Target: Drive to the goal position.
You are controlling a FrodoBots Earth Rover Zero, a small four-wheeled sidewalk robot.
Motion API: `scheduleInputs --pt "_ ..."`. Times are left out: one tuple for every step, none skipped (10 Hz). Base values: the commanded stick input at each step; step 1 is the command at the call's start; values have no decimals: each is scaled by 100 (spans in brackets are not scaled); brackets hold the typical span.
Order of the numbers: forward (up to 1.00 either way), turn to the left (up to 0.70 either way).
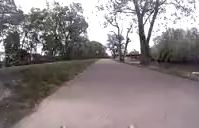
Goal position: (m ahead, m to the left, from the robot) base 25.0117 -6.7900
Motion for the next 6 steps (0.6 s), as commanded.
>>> scheduleInputs --pt "100 0" --pt "100 0" --pt "100 0" --pt "100 0" --pt "100 0" --pt "100 0"
